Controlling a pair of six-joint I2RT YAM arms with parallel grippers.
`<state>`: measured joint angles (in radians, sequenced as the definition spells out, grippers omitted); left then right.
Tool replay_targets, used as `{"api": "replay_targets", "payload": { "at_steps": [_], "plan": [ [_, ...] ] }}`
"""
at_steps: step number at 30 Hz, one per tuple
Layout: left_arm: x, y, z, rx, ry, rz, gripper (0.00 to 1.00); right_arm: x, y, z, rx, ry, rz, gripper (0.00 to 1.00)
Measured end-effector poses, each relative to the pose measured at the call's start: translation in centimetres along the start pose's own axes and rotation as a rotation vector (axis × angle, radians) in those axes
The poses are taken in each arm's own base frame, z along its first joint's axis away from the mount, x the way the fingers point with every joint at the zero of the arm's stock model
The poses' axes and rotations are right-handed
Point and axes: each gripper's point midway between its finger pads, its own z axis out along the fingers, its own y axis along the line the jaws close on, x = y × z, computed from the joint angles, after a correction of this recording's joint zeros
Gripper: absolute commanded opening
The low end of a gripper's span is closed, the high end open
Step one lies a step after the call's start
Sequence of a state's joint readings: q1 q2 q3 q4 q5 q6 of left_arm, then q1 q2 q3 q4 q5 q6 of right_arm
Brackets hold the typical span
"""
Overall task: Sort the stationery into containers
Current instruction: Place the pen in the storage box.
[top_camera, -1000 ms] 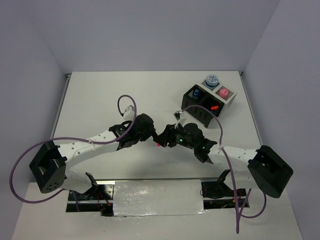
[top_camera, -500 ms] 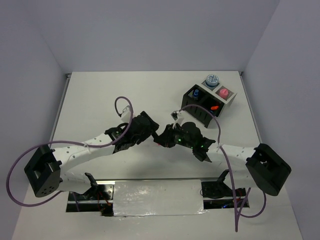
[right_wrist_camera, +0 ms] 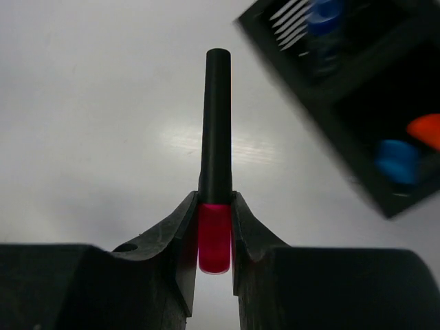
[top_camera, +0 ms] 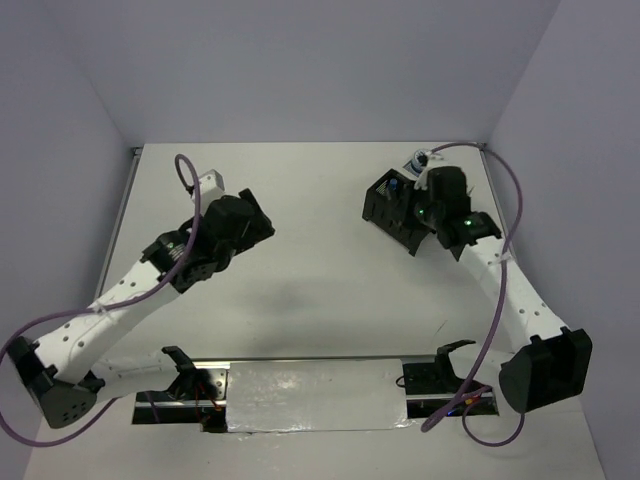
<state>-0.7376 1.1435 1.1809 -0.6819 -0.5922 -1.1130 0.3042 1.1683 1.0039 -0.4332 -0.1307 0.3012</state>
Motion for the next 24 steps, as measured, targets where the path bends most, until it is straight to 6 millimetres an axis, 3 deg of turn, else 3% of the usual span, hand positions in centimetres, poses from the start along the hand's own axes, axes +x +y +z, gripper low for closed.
{"api": "replay_targets", "payload": {
  "at_steps": [4, 7, 11, 15, 20, 24],
  "plan": [
    [-0.8, 2.6, -2.5, 0.004, 0.001, 0.171, 0.99, -4.0, -5.3, -2.6, 0.184, -0.015, 0.001, 0.02],
    [0.1, 4.9, -3.2, -0.005, 0.032, 0.288, 0.99, -5.3, -7.1, -2.4, 0.254, 0.024, -0.019, 0.03],
    [2.0, 7.5, -3.5, -0.004, 0.092, 0.438, 0.99, -3.7, -9.2, -0.5, 0.305, 0.153, -0.035, 0.05],
    [3.6, 8.7, -3.1, 0.013, 0.139, 0.532, 0.99, -1.1, -11.3, 0.3, 0.34, 0.282, -0.029, 0.08],
    [5.5, 9.6, -2.0, 0.018, 0.188, 0.598, 0.99, -1.0, -12.6, -0.3, 0.344, 0.292, 0.0, 0.08],
    [5.9, 9.5, -1.5, 0.019, 0.198, 0.61, 0.99, -0.7, -12.6, -0.2, 0.336, 0.298, -0.006, 0.13]
  ]
}}
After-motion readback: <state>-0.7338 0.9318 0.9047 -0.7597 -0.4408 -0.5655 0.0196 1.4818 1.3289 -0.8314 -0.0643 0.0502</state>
